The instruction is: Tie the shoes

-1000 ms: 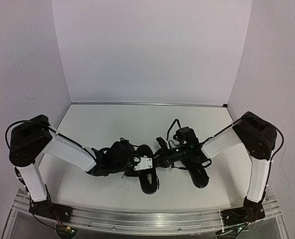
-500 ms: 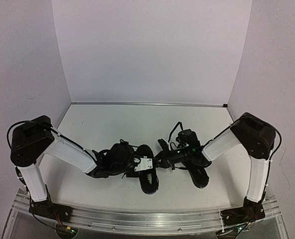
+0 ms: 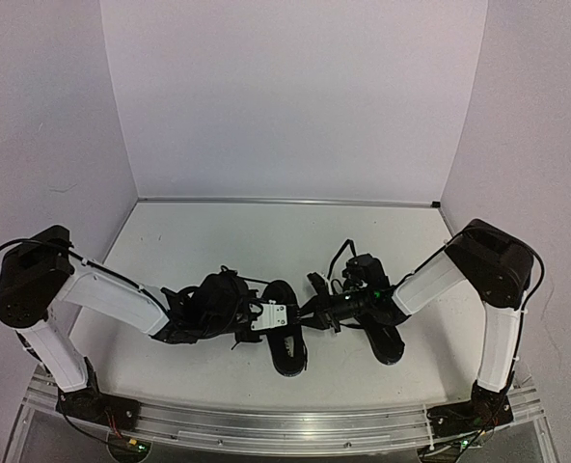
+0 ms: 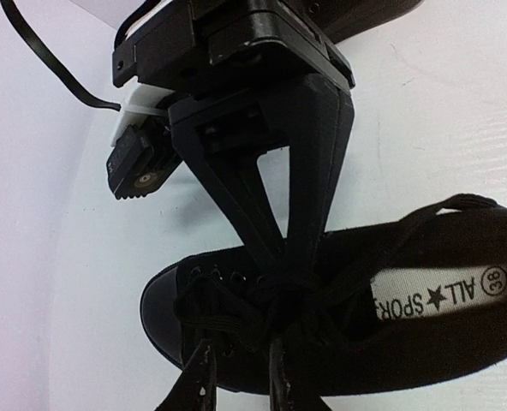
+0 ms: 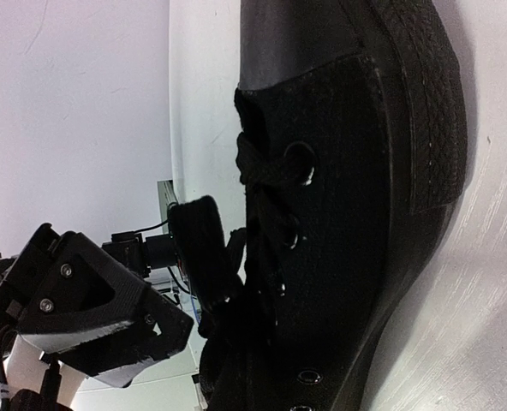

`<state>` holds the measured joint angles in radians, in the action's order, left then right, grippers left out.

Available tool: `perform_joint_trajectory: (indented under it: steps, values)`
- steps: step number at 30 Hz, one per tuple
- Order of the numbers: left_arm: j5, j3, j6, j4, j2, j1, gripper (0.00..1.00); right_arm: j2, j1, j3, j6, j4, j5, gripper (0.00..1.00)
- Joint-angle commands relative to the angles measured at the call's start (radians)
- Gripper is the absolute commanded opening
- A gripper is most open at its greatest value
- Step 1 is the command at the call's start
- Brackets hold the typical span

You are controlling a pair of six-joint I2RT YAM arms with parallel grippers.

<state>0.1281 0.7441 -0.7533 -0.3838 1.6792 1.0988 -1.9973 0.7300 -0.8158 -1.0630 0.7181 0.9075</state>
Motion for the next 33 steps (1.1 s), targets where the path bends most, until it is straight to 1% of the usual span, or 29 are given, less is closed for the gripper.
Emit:
perform_joint_trajectory:
  steps: [1,8,11,16,19,21,24,29,33]
  values:
    - [0.023,-0.035,0.017,0.032,-0.06,0.003,0.22,0.041,-0.001,-0.007,0.01,0.031,-0.009,0.0]
    - [0.042,-0.047,0.025,0.023,-0.064,-0.002,0.22,0.057,-0.001,-0.003,0.017,0.03,-0.018,0.0]
    - [0.019,-0.057,0.038,0.011,-0.085,-0.005,0.3,0.067,-0.001,0.001,0.023,0.03,-0.021,0.0]
    - [-0.023,-0.081,0.088,-0.038,-0.119,-0.027,0.33,0.07,-0.001,0.001,0.025,0.031,-0.019,0.0]
    - [-0.083,-0.079,0.14,-0.041,-0.147,-0.069,0.36,0.083,-0.001,0.001,0.033,0.029,-0.018,0.0]
    - [-0.141,-0.062,0.204,-0.034,-0.164,-0.114,0.39,0.086,-0.001,-0.003,0.038,0.026,-0.013,0.0]
    - [-0.241,-0.004,0.303,0.022,-0.171,-0.17,0.41,0.09,0.0,-0.006,0.044,0.022,-0.008,0.0]
    - [-0.313,0.095,0.431,0.096,-0.134,-0.208,0.47,0.1,0.001,-0.008,0.063,0.0,-0.006,0.0]
    - [-0.438,0.147,0.542,0.116,-0.108,-0.241,0.51,0.11,0.002,-0.011,0.086,-0.03,-0.006,0.0]
